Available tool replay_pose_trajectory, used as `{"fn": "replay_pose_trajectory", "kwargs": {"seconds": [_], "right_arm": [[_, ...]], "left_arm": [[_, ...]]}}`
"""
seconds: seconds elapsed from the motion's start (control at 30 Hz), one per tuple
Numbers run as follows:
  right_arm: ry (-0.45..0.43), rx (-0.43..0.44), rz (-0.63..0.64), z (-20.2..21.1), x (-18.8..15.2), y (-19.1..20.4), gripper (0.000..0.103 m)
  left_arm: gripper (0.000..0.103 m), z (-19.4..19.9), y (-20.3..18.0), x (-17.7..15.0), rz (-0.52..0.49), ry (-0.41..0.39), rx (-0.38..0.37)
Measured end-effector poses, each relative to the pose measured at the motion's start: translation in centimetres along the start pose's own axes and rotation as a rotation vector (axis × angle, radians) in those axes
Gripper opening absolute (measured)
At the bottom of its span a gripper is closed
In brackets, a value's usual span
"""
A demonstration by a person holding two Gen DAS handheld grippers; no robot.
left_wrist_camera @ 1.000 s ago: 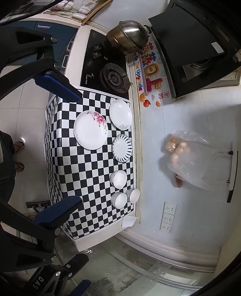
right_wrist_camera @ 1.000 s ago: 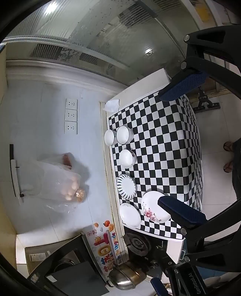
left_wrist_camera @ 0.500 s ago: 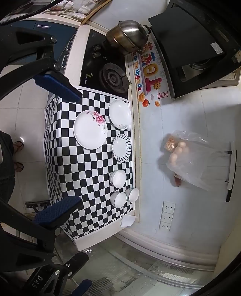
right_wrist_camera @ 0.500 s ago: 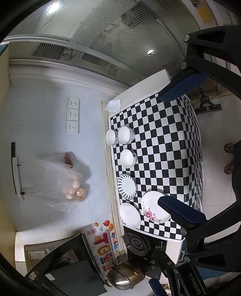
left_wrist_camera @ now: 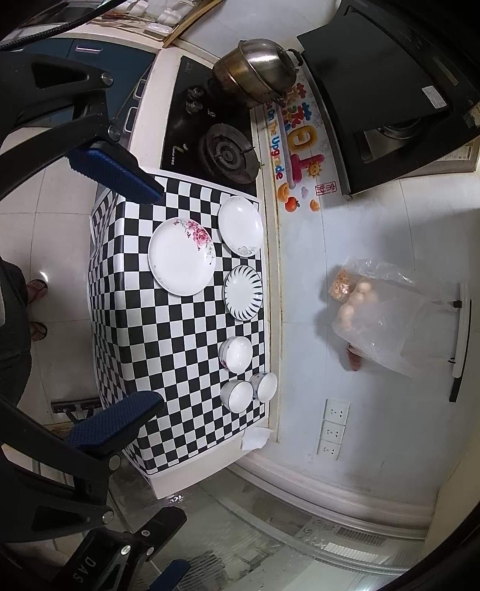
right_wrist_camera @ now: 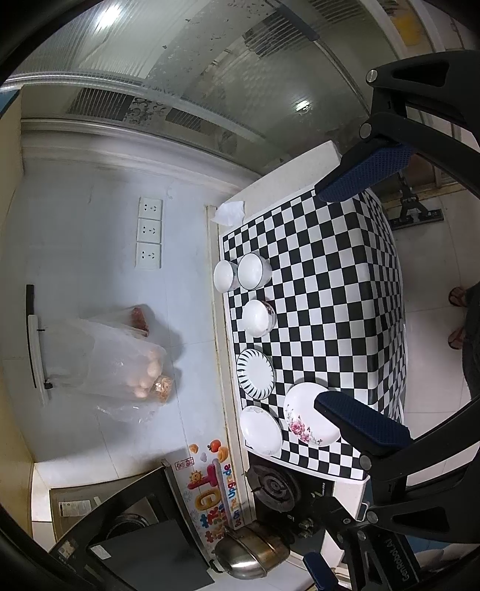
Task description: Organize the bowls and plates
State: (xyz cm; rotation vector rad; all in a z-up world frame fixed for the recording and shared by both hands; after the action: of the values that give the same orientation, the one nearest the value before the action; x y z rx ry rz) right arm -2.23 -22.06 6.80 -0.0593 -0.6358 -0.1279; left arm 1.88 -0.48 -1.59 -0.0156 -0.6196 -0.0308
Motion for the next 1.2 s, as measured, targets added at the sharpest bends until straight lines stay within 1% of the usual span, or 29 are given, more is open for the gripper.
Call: {"fn": "replay_pose_trajectory", "kwargs": {"seconds": [0.37,0.5,1.2], "right_arm": [[-0.017,0.004,0.011,0.4,-0.2,0.3,0.103],[-0.026,0.007,0.011,0.6,-0.6,0.3,0.103],[-0.037,0.022,0.017,1.5,-1.1,0.5,0.103]], "left_arm": [[0.103,-0.1,0.5,0.4,0.017,-0.008,-0.002],[0.103,0.4,1.0,-0.1,0.025,-0.019,-0.001],[0.103,1.0,1.7,0.4,0.034,-0.024,0.007]]}}
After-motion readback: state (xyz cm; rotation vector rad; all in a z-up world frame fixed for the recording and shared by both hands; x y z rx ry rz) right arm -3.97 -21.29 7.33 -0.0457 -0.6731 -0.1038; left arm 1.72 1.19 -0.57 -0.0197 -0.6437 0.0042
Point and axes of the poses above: each gripper's, at about its wrist camera, not at the fingertips, and z roughly against the way its jaws point, y to its left, x to its top, the point moved 3 cm from there along -z, roughly the way its jaws point, and after that the axes turned 6 degrees about y, right-handed, at the moved point
